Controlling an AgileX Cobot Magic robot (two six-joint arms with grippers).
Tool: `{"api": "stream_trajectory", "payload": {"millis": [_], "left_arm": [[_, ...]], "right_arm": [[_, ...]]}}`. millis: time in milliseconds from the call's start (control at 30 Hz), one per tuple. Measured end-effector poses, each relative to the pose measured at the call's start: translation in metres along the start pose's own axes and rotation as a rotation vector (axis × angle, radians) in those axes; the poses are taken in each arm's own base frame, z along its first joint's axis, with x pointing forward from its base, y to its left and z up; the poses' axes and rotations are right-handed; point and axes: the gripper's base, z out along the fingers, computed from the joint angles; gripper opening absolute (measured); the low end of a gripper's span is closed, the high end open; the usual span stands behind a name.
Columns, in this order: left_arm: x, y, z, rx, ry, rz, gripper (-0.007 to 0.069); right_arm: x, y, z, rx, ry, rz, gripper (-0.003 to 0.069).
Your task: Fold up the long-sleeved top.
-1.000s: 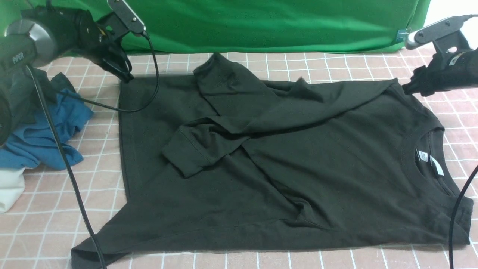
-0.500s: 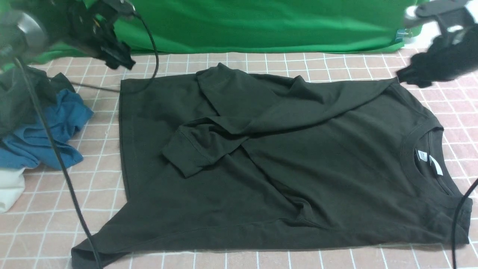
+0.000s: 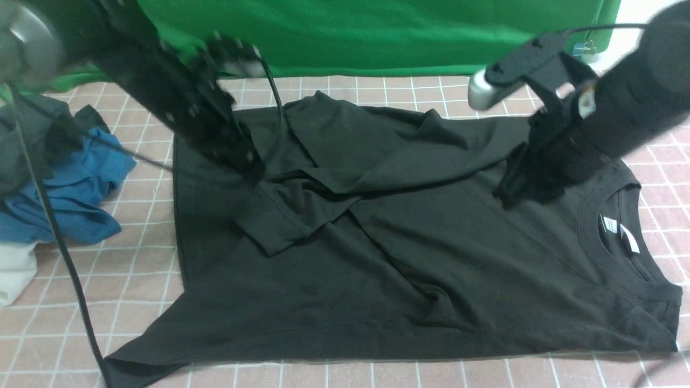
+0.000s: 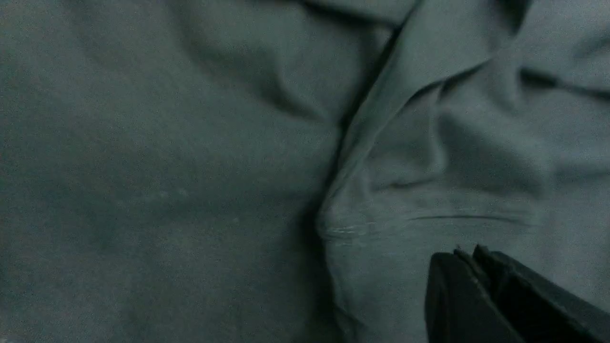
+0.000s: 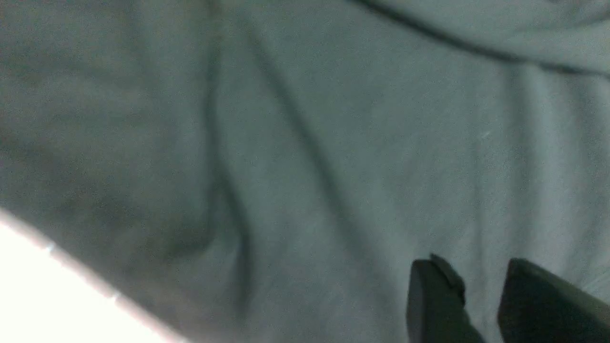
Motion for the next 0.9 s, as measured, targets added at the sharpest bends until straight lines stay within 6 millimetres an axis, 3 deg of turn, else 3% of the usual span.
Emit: {"api": "stream_trajectory", "payload": {"millis": [100,200,333,467,600,733,833,867,900], "left_arm": [[0.003,0.002,0.011,-0.069,-0.008,0.014,0.0170],[0.000,0.012,0.014,-0.183,-0.079,0.015,0.0375],[-0.003,0.016,0.014,-0.222,-0.119,0.029,0.0512],[0.000,0.014,0.026,-0.162,-0.098,0.073,0.0552],[0.007,0.014,0.040,-0.100,-0.049,0.110,0.0519],[0.013,0.017,0.053,-0.085,-0.012,0.121,0.0419],[0.014,0.016,0.054,-0.064,0.000,0.128,0.0263],[0.014,0.015,0.054,-0.063,0.001,0.128,0.0252],[0.014,0.014,0.052,-0.053,0.001,0.131,0.0166]], "right_arm": [[0.018,0.011,-0.012,-0.011,-0.007,-0.033,0.0227],[0.045,0.018,-0.026,-0.009,-0.041,-0.058,0.0227],[0.063,0.020,-0.029,-0.001,-0.086,-0.059,0.0225],[0.075,0.022,-0.027,0.003,-0.109,-0.059,0.0225],[0.078,0.022,-0.026,0.003,-0.108,-0.056,0.0225],[0.078,0.022,-0.026,0.004,-0.115,-0.054,0.0224],[0.077,0.022,-0.026,0.005,-0.120,-0.053,0.0223],[0.077,0.022,-0.026,0.005,-0.120,-0.053,0.0223],[0.077,0.022,-0.026,0.005,-0.121,-0.053,0.0223]]}}
